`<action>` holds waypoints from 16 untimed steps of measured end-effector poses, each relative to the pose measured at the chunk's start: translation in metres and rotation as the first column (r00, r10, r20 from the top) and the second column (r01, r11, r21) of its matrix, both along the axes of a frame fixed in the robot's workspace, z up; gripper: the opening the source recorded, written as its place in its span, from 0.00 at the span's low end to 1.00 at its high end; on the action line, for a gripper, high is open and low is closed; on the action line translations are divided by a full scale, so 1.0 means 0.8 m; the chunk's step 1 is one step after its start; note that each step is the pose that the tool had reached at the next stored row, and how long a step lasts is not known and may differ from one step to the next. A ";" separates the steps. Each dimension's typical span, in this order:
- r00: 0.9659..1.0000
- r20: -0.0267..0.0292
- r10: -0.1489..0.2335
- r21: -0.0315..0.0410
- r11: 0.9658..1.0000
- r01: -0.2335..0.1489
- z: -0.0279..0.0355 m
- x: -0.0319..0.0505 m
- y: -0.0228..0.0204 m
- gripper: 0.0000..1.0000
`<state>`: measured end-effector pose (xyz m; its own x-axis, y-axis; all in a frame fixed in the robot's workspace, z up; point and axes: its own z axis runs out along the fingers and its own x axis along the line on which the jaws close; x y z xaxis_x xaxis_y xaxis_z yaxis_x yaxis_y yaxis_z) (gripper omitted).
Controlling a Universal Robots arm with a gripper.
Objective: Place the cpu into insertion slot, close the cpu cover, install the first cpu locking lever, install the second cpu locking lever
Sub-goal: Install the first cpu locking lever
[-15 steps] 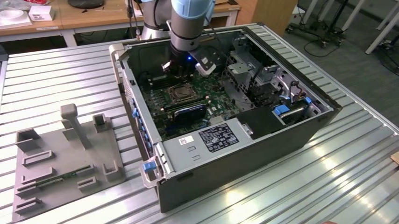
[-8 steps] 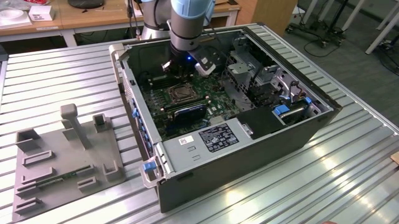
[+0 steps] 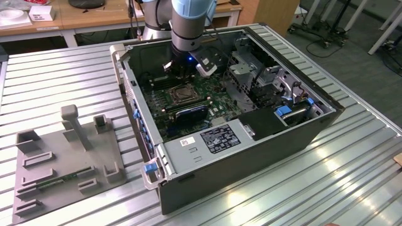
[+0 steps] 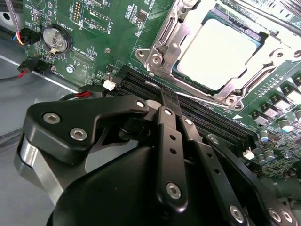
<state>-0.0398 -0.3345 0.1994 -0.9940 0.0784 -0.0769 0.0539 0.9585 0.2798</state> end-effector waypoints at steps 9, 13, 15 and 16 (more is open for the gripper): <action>1.000 0.000 -0.012 0.001 1.000 0.012 0.0002 -0.001 0.0010 0.11; 1.000 0.000 -0.017 0.003 1.000 0.017 0.0003 -0.003 0.0010 0.11; 1.000 0.000 -0.018 0.005 1.000 0.018 0.0002 -0.005 0.0010 0.11; 1.000 0.000 -0.018 0.005 1.000 0.018 0.0002 -0.005 0.0011 0.11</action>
<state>-0.0441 -0.3336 0.1996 -0.9924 0.0965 -0.0768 0.0709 0.9559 0.2849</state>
